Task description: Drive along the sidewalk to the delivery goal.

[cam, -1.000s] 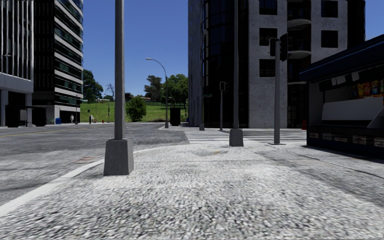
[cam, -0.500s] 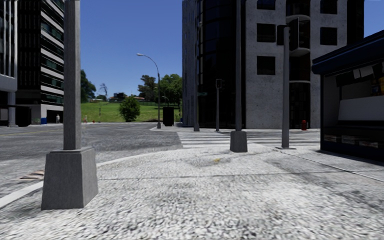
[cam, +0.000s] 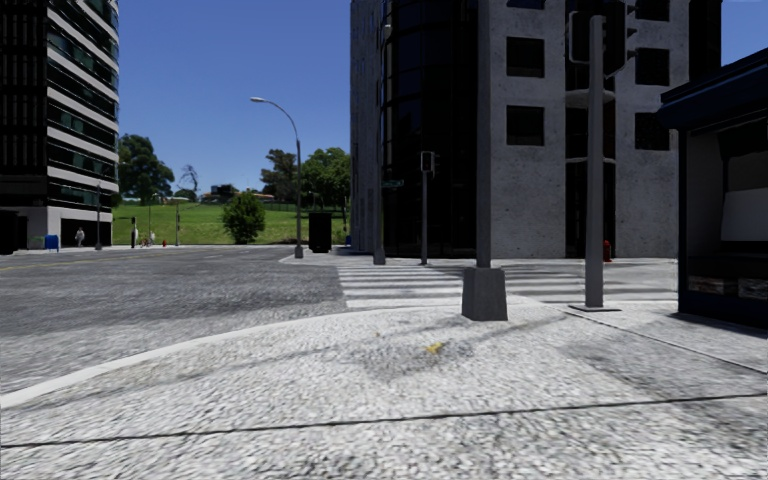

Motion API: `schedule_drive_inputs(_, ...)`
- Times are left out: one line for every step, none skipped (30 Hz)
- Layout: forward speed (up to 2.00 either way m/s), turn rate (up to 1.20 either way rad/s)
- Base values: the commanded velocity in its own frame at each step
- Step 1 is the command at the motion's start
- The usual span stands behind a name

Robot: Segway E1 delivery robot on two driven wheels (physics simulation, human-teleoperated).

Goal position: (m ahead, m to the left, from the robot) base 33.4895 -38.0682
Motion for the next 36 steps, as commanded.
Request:
schedule_drive_inputs(2.0,-0.22)
schedule_drive_inputs(2.0,-0.22)
schedule_drive_inputs(2.0,-0.22)
schedule_drive_inputs(2.0,-0.18)
schedule_drive_inputs(2.0,-0.08)
schedule_drive_inputs(2.0,-0.03)
schedule_drive_inputs(2.0,-0.03)
schedule_drive_inputs(2.0,0.0)
schedule_drive_inputs(2.0,0.0)
schedule_drive_inputs(2.0,0.0)
schedule_drive_inputs(2.0,0.0)
schedule_drive_inputs(2.0,0.0)
schedule_drive_inputs(2.0,0.0)
schedule_drive_inputs(2.0,0.0)
schedule_drive_inputs(2.0,0.0)
schedule_drive_inputs(2.0,0.0)
schedule_drive_inputs(2.0,0.0)
schedule_drive_inputs(2.0,0.0)
schedule_drive_inputs(2.0,0.0)
schedule_drive_inputs(2.0,0.0)
schedule_drive_inputs(2.0,0.0)
schedule_drive_inputs(2.0,0.0)
schedule_drive_inputs(2.0,0.0)
schedule_drive_inputs(2.0,0.0)
schedule_drive_inputs(2.0,0.0)
schedule_drive_inputs(2.0,0.0)
schedule_drive_inputs(2.0,0.0)
schedule_drive_inputs(2.0,0.0)
schedule_drive_inputs(2.0,0.0)
schedule_drive_inputs(2.0,0.0)
schedule_drive_inputs(2.0,0.0)
schedule_drive_inputs(2.0,0.0)
schedule_drive_inputs(2.0,0.0)
schedule_drive_inputs(2.0,0.0)
schedule_drive_inputs(2.0,0.0)
schedule_drive_inputs(2.0,0.0)
